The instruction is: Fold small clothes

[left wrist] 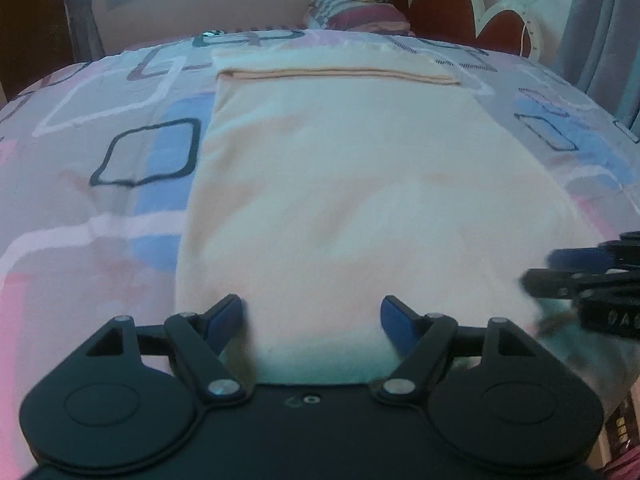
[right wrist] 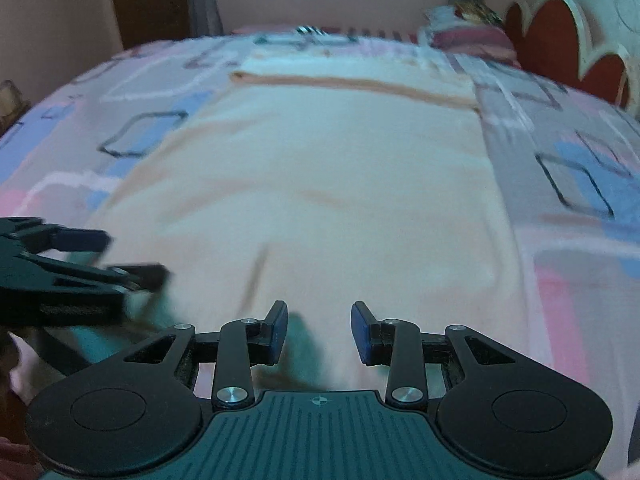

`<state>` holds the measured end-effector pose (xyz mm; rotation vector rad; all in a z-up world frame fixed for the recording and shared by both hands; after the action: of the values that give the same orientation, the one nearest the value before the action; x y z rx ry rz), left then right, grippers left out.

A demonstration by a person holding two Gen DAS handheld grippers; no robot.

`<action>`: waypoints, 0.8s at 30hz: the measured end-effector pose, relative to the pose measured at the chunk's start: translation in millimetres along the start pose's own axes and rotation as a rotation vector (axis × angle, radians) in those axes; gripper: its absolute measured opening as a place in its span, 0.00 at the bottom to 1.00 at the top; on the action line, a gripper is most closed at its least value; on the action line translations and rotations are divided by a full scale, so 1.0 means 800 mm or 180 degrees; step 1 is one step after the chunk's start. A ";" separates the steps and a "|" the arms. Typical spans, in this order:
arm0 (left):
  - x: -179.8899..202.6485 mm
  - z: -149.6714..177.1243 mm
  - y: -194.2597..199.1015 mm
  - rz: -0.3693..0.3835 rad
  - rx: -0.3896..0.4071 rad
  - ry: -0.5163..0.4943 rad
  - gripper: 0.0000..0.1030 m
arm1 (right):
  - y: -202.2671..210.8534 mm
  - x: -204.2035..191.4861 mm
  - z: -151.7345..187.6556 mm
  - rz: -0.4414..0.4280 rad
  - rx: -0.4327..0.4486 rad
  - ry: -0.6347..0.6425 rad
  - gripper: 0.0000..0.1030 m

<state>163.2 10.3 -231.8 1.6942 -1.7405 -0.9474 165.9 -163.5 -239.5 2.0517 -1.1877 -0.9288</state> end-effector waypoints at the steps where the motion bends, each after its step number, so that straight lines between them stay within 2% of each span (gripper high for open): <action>1: -0.003 0.003 0.001 -0.0004 0.0022 -0.0029 0.75 | 0.000 0.008 0.006 0.0042 -0.0019 -0.0061 0.34; 9: -0.028 0.011 0.016 -0.0034 0.0017 0.0079 0.73 | 0.039 0.070 0.038 0.0454 0.0014 -0.0397 0.35; 12: -0.042 0.010 0.026 -0.0119 0.0021 0.0208 0.78 | 0.054 0.081 0.037 0.0517 0.0057 -0.0454 0.35; 14: -0.054 0.010 0.030 -0.0145 0.0045 0.0311 0.78 | 0.062 0.086 0.035 0.0558 0.0106 -0.0464 0.39; 16: -0.063 0.009 0.029 -0.0207 0.0034 0.0362 0.79 | 0.064 0.092 0.032 0.0568 0.0139 -0.0491 0.55; 17: -0.066 0.009 0.025 -0.0220 0.0004 0.0388 0.78 | 0.064 0.095 0.031 0.0581 0.0151 -0.0493 0.56; 20: -0.074 0.012 0.012 -0.0090 -0.0161 0.0528 0.71 | 0.057 0.105 0.030 0.0597 0.0119 -0.0541 0.56; 24: -0.080 0.011 0.004 0.0093 -0.0188 0.0724 0.65 | 0.047 0.116 0.036 0.0502 0.0027 -0.0744 0.56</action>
<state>159.3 75.0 -228.3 1.6636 -1.5688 -0.7532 158.2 -266.5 -253.2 1.8617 -1.4545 -1.1092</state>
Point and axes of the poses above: each gripper's, at about its wrist camera, not at the fingertips, and y roughly against the way its jaws point, x to its right, z to its underside, the point moved 6 cm from there along -y, roughly the way its jaws point, and after that the axes turned 9 degrees about -z, right-handed, at the moved point
